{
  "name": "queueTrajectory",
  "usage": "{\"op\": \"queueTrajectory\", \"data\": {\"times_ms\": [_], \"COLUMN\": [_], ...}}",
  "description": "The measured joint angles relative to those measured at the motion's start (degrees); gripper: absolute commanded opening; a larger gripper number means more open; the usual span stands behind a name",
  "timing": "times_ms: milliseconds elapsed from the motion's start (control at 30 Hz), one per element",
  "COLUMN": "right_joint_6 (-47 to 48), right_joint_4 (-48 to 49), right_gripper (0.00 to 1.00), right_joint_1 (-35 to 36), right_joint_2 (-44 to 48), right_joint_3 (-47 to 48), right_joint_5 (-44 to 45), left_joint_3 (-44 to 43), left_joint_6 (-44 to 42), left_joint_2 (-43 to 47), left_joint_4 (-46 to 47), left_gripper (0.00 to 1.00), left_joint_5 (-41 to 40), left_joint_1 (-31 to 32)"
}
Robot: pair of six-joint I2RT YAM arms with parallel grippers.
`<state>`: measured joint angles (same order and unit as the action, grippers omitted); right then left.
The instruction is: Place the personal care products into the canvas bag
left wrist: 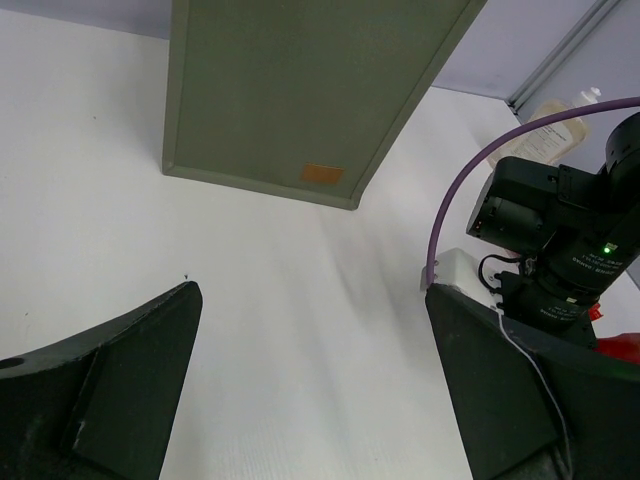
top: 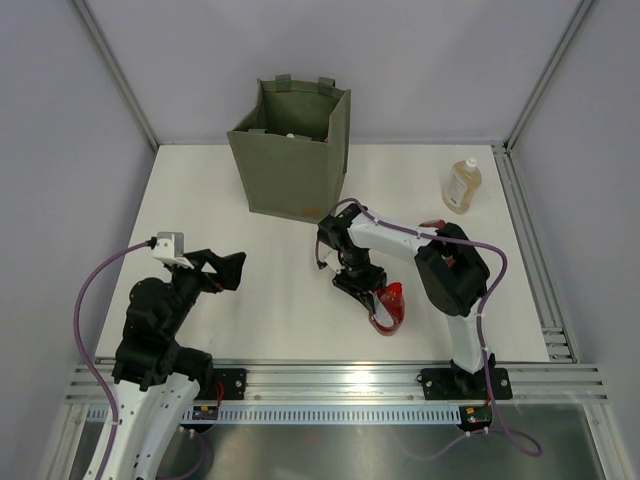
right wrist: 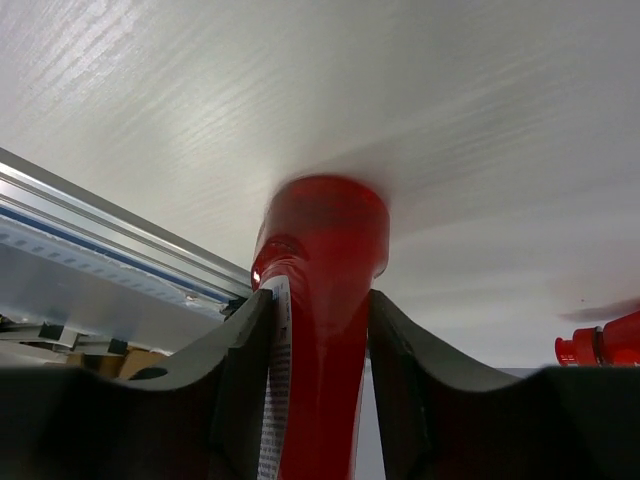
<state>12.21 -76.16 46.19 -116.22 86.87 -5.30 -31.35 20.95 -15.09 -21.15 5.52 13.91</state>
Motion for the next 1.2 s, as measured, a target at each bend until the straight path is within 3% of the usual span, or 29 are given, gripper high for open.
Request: {"op": "queueTrajectory", "data": {"times_ms": [100,133,167,200,800,1200], "right_joint_6": [0.11,0.35,0.48,1.14,12.55,16.65], "right_joint_4": [-0.07,-0.07,-0.04,-0.02,0.26,0.26], "right_gripper": [0.6,0.74,0.96,1.0,1.0,1.0], "right_joint_1": [-1.22,-1.62,-1.95,-2.23,-2.45,-2.45], "right_joint_2": [-0.07,-0.11,-0.24,-0.37,-0.28,3.45], "right_joint_3": [0.0,0.02,0.02,0.07,-4.76,-9.42], "right_joint_5": [-0.52,-0.61,-0.74,-0.83,11.65,15.28], "left_joint_3": [0.0,0.0,0.0,0.0,0.02,0.02], "left_joint_6": [0.07,0.09,0.09,0.09,0.11,0.09], "left_joint_2": [0.0,0.0,-0.02,-0.02,0.02,0.02], "left_joint_4": [0.0,0.02,0.02,0.02,0.2,0.2], "left_gripper": [0.99,0.99,0.99,0.99,0.99,0.99], "left_joint_5": [0.0,0.0,0.02,0.02,0.0,0.02], "left_joint_1": [0.0,0.0,0.0,0.0,0.0,0.0]}}
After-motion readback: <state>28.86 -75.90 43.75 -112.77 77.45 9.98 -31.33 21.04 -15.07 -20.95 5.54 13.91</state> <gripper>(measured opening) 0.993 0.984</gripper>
